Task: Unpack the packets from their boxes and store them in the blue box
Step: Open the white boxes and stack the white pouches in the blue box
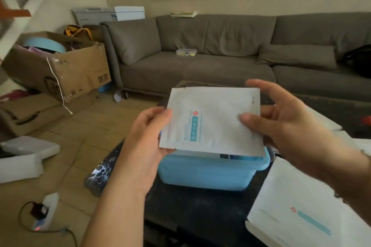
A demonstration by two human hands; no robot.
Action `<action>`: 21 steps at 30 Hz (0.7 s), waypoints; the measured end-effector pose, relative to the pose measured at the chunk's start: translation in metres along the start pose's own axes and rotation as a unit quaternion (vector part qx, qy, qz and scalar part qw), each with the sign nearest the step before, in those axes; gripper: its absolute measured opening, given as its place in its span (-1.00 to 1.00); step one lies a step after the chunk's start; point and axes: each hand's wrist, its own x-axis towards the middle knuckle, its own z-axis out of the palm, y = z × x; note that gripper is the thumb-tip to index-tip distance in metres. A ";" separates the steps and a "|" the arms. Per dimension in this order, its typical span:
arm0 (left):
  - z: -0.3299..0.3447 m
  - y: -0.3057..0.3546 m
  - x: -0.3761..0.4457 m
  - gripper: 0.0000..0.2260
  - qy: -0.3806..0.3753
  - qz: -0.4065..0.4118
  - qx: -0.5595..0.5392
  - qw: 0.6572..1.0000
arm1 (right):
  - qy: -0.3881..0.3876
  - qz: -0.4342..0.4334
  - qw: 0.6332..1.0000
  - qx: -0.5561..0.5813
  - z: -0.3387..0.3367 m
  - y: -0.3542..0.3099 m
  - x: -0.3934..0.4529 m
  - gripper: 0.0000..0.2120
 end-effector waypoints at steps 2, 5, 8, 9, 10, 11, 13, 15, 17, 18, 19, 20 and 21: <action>-0.013 0.002 0.007 -0.89 0.022 -0.010 0.055 0.998 | 0.003 -0.004 1.000 -0.026 0.002 -0.003 0.017 -0.39; -0.023 0.005 0.012 -0.83 0.048 0.012 0.041 0.998 | 0.000 -0.001 1.000 -0.024 0.008 -0.001 0.037 -0.39; -0.025 0.005 0.016 -0.78 0.096 0.031 0.032 0.994 | -0.013 0.035 0.999 -0.015 0.011 0.011 0.051 -0.42; -0.025 0.004 0.017 -0.81 0.123 0.042 0.045 0.991 | -0.013 0.051 0.998 -0.022 0.011 0.016 0.055 -0.43; -0.027 0.003 0.018 -0.86 0.156 0.052 0.049 0.985 | -0.012 0.069 0.997 -0.030 0.011 0.020 0.060 -0.46; -0.029 0.004 0.020 -0.91 0.189 0.058 0.037 0.980 | -0.010 0.093 0.995 -0.034 0.012 0.025 0.064 -0.48; -0.034 0.007 0.024 -0.96 0.235 0.054 -0.001 0.971 | -0.014 0.144 0.989 -0.043 0.013 0.033 0.073 -0.53; -0.039 0.011 0.025 -0.94 0.237 0.041 -0.057 0.969 | -0.018 0.183 0.980 -0.072 0.016 0.040 0.079 -0.59; -0.041 0.012 0.025 -0.90 0.232 0.032 -0.085 0.968 | -0.026 0.211 0.971 -0.106 0.021 0.045 0.083 -0.64; -0.042 0.012 0.024 -0.89 0.230 0.029 -0.096 0.968 | -0.033 0.222 0.967 -0.119 0.025 0.047 0.085 -0.65; -0.042 0.012 0.024 -0.89 0.229 0.026 -0.104 0.968 | -0.039 0.233 0.963 -0.128 0.029 0.050 0.087 -0.66; -0.042 0.012 0.024 -0.89 0.226 0.023 -0.110 0.967 | -0.043 0.244 0.960 -0.131 0.033 0.052 0.088 -0.66; -0.041 0.012 0.024 -0.90 0.226 0.020 -0.113 0.967 | -0.047 0.256 0.957 -0.125 0.037 0.055 0.090 -0.67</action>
